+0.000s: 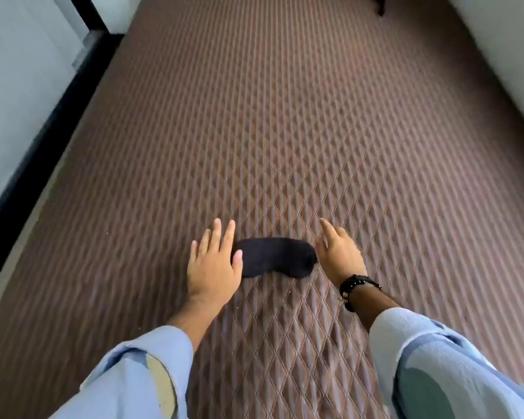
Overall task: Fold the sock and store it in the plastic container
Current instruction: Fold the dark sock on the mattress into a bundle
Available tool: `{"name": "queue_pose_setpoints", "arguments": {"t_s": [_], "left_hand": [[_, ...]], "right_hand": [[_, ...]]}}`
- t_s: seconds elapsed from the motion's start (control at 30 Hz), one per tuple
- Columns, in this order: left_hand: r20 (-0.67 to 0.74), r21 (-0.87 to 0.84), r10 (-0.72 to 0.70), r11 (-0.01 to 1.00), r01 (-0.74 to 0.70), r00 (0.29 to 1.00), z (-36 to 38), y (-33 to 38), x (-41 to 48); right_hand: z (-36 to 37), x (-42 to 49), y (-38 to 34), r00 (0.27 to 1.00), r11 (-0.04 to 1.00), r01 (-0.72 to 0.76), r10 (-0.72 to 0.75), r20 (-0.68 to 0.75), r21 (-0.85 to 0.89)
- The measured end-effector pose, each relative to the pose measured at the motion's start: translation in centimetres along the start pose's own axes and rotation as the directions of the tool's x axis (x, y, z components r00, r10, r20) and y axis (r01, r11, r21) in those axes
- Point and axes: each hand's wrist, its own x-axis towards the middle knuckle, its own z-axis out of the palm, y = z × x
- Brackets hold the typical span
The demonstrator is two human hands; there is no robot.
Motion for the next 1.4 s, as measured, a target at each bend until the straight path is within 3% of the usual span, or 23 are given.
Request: {"name": "queue_pose_setpoints", "arguments": {"t_s": [0.13,0.27,0.37,0.43,0.53,0.6,0.67,0.73,0.77,0.87,0.97,1.07,1.13,1.2,1.27,1.33,1.4], "left_hand": [[0.158,-0.080,-0.100,0.990,0.114,0.982,4.6,-0.7,0.1],[0.113,-0.095,-0.165,0.980,0.176,0.980,5.6,-0.2,1.5],[0.226,-0.303,-0.267,0.895,0.328,0.937,5.4,0.0,3.2],[0.355,-0.412,-0.254,0.822,0.394,0.900,5.0,-0.2,4.2],[0.425,-0.393,-0.169,0.850,0.350,0.889,3.9,-1.0,5.2],[0.306,-0.442,-0.123,0.860,0.256,0.944,3.3,-1.5,5.5],[0.118,-0.506,-0.100,0.850,0.147,0.988,2.8,-1.8,5.5],[-0.044,-0.566,-0.065,0.824,0.029,0.997,2.4,-1.9,5.0],[-0.058,-0.595,-0.050,0.804,0.006,0.997,2.3,-1.8,4.6],[0.034,-0.545,-0.014,0.838,0.030,0.999,3.8,-2.1,3.1],[0.173,-0.484,-0.120,0.854,0.191,0.978,5.6,-2.2,1.0],[0.084,-0.430,-0.208,0.875,0.224,0.975,7.1,-2.1,-0.8],[0.103,-0.458,-0.408,0.790,0.408,0.907,6.6,-1.6,-0.6],[0.279,-0.432,-0.495,0.700,0.568,0.823,5.9,-0.8,0.3],[0.402,-0.445,-0.464,0.654,0.612,0.789,5.5,-0.3,1.2],[0.415,-0.520,-0.470,0.581,0.627,0.779,5.6,0.0,1.8],[0.360,-0.570,-0.495,0.554,0.606,0.791,5.6,0.6,1.8]], "right_hand": [[3.3,1.3,1.0,0.973,0.982,-0.171,0.156,0.171,0.078],[4.3,2.3,0.9,0.959,0.958,-0.248,0.220,0.180,0.146],[4.2,2.7,0.6,0.940,0.962,-0.260,0.233,0.249,0.082],[3.9,3.0,0.2,0.919,0.966,-0.260,0.247,0.308,0.000],[2.8,3.3,-0.4,0.888,0.967,-0.225,0.252,0.385,-0.115],[2.0,3.2,-0.9,0.937,0.987,-0.119,0.148,0.315,-0.111],[1.5,2.7,-1.1,0.993,0.997,0.061,-0.056,0.105,-0.047],[1.4,1.9,-1.0,0.965,0.967,0.242,-0.248,-0.083,-0.075],[1.7,1.4,-0.8,0.940,0.946,0.303,-0.317,-0.125,-0.120],[3.2,-0.7,0.6,0.886,0.859,0.411,-0.456,-0.091,-0.305],[5.1,-2.8,2.6,0.873,0.748,0.476,-0.465,0.148,-0.462],[6.0,-4.0,3.7,0.921,0.843,0.382,-0.316,0.227,-0.379],[6.1,-4.2,3.5,0.961,0.928,0.266,-0.232,0.154,-0.262],[6.2,-3.9,2.7,0.986,0.971,0.162,-0.151,0.075,-0.176],[5.9,-3.7,1.9,0.994,0.984,0.107,-0.104,0.028,-0.141],[5.6,-3.9,1.3,0.966,0.931,0.257,-0.259,0.030,-0.258],[5.9,-4.4,1.0,0.836,0.762,0.540,-0.534,0.126,-0.357]]}}
